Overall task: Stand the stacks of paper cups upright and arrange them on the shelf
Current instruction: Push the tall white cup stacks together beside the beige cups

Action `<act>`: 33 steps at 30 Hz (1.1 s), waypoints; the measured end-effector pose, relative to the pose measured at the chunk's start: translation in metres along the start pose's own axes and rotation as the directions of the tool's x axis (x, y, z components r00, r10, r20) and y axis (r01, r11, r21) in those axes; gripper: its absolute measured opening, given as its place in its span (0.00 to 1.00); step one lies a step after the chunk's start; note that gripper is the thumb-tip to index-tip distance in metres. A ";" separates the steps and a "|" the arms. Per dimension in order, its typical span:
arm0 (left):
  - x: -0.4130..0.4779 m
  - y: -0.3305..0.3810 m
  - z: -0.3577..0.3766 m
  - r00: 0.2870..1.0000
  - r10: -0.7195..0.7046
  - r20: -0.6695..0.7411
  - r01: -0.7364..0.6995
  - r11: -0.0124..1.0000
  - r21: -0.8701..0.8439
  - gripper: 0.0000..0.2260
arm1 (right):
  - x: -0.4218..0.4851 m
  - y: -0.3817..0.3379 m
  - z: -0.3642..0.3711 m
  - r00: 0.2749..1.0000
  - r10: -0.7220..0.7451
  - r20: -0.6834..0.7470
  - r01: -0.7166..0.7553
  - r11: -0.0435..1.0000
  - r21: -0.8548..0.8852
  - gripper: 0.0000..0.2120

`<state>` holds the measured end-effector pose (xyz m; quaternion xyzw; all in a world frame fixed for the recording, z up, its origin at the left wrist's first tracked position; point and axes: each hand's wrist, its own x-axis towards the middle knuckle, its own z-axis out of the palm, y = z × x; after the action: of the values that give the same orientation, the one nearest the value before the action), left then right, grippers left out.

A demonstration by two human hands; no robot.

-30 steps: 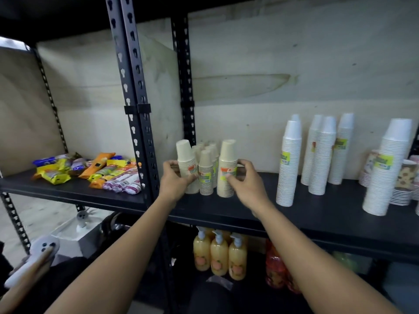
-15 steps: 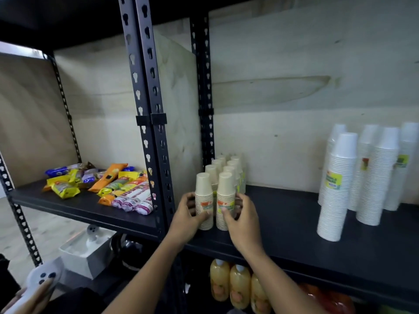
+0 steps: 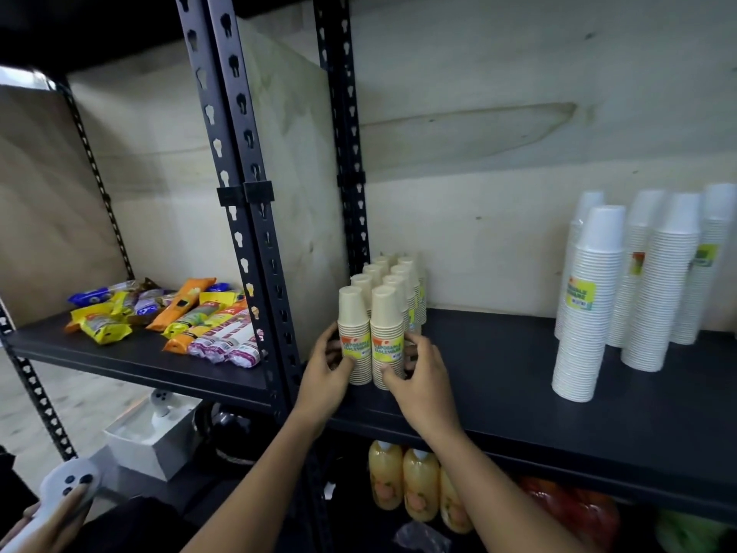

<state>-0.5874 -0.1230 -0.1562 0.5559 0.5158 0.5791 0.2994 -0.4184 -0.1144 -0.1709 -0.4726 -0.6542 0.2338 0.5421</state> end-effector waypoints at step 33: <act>-0.007 -0.008 0.007 0.991 0.085 -0.106 -0.071 0.989 0.129 0.38 | 0.004 0.005 0.002 1.000 0.003 -0.028 -0.003 1.000 -0.021 0.34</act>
<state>-0.5809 -0.1250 -0.1672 0.5601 0.5449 0.5870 0.2117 -0.4182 -0.1083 -0.1741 -0.4825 -0.6482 0.2211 0.5460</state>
